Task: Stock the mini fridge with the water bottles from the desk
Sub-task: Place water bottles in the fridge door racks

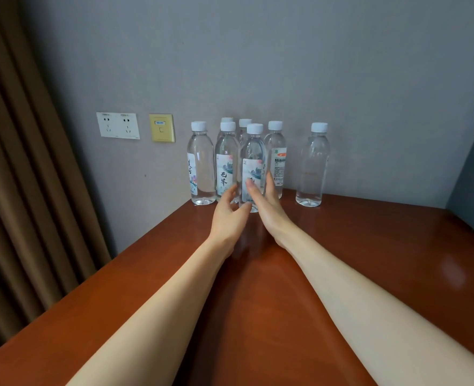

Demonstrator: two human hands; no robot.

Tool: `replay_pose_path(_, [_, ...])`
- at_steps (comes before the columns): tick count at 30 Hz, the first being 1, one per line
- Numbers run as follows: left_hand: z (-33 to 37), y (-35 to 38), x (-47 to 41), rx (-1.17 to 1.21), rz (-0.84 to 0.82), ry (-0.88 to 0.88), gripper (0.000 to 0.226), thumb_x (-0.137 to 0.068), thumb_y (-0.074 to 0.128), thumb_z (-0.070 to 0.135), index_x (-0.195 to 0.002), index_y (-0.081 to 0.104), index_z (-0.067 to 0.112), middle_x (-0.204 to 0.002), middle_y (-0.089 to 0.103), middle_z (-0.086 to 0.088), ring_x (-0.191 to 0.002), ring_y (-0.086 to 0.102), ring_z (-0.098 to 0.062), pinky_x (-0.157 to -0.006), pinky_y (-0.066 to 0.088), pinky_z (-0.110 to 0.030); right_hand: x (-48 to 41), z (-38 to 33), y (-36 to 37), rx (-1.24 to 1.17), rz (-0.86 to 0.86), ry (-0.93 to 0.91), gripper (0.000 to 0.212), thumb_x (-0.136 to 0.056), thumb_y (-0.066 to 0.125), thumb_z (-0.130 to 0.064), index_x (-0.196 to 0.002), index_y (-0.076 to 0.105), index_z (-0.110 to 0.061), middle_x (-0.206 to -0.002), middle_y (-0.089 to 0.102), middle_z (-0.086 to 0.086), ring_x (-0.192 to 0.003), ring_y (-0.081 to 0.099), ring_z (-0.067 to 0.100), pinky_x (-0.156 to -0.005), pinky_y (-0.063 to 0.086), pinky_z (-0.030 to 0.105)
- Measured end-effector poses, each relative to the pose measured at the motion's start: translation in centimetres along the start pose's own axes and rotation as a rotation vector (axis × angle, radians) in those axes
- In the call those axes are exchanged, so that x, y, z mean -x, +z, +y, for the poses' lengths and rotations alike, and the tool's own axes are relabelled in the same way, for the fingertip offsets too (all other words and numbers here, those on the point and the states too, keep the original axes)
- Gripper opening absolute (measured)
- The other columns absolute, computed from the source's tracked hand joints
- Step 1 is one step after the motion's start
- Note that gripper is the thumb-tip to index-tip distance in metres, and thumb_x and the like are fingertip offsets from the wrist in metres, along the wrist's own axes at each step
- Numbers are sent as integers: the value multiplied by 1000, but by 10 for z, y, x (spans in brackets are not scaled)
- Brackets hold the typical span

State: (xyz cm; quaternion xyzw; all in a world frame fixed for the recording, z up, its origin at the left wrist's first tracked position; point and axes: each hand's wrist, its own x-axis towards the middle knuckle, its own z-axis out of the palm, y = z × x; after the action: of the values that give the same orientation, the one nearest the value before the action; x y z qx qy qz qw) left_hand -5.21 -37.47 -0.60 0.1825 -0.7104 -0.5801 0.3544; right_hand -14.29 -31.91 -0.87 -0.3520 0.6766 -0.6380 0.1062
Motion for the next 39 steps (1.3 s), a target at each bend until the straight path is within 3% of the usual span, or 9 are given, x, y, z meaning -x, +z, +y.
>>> replay_pose_path(8, [-6, 1, -15, 31, -29, -30, 55, -95, 51, 6, -147, 36, 15, -145, 44, -9, -132, 44, -18, -111, 37, -37, -13, 7, 1, 35, 78, 8, 72, -97, 43, -53, -154, 10, -25, -159, 12, 2, -146, 19, 17, -114, 18, 28])
replay_pose_path(14, [-10, 1, -19, 22, -5, -22, 43, -99, 50, 23, -142, 45, 16, -140, 45, -9, -113, 48, -10, -92, 46, -21, -12, 7, -2, 70, 112, 7, 54, -97, 41, -54, -140, 38, -21, -137, 29, 3, -141, 24, 22, -114, 19, 32])
replay_pose_path(19, [-8, 1, -14, 24, 22, 10, 36, -98, 50, 35, -131, 51, 19, -119, 53, 5, -98, 50, 2, -74, 37, -8, -6, 1, -3, 43, 72, 8, 58, -97, 29, -59, -137, 36, -17, -132, 32, -3, -131, 32, 14, -101, 26, 30])
replay_pose_path(21, [-6, 0, -12, 54, 14, -1, 38, -96, 52, 40, -128, 53, 19, -111, 55, 8, -95, 52, 3, -71, 38, -9, -3, -1, -3, 11, 66, 18, 60, -97, 26, -61, -138, 36, -17, -128, 35, -8, -121, 38, 10, -98, 29, 29])
replay_pose_path(24, [-3, -1, -7, 68, 12, -24, 42, -93, 56, 45, -123, 57, 15, -104, 62, 7, -91, 59, -3, -67, 44, -12, -1, -3, -1, -82, 82, 71, 66, -96, 30, -62, -139, 44, -14, -135, 50, -3, -126, 47, 15, -109, 37, 39])
replay_pose_path(26, [-3, -1, -5, 59, -3, -40, 48, -93, 56, 47, -123, 59, 11, -112, 66, -1, -100, 63, -9, -78, 50, -17, 3, -6, 1, -133, 110, 129, 70, -93, 37, -65, -135, 51, -11, -135, 55, 7, -126, 51, 23, -110, 38, 44])
replay_pose_path(28, [-2, -1, -2, 54, -8, -39, 49, -93, 55, 47, -120, 62, 7, -115, 67, -6, -106, 64, -16, -88, 51, -25, 7, -8, 3, -150, 143, 154, 69, -91, 43, -65, -126, 58, -8, -129, 60, 11, -122, 55, 27, -107, 41, 45])
replay_pose_path(33, [5, -4, 14, 167, 29, -46, 32, -91, 62, 40, -102, 71, 11, -90, 74, 2, -83, 70, -6, -67, 50, -14, 20, -15, 1, -181, 156, 123, 39, -94, 49, -55, -85, 67, -22, -111, 70, 9, -110, 63, 26, -102, 46, 45])
replay_pose_path(39, [19, -8, 50, 315, 39, -94, 23, -88, 68, 32, -99, 74, 13, -93, 76, -5, -89, 72, -21, -75, 57, -29, 56, -32, 0, -343, 138, 135, 34, -94, 56, -47, -78, 71, -20, -85, 74, 3, -88, 71, 24, -82, 56, 39])
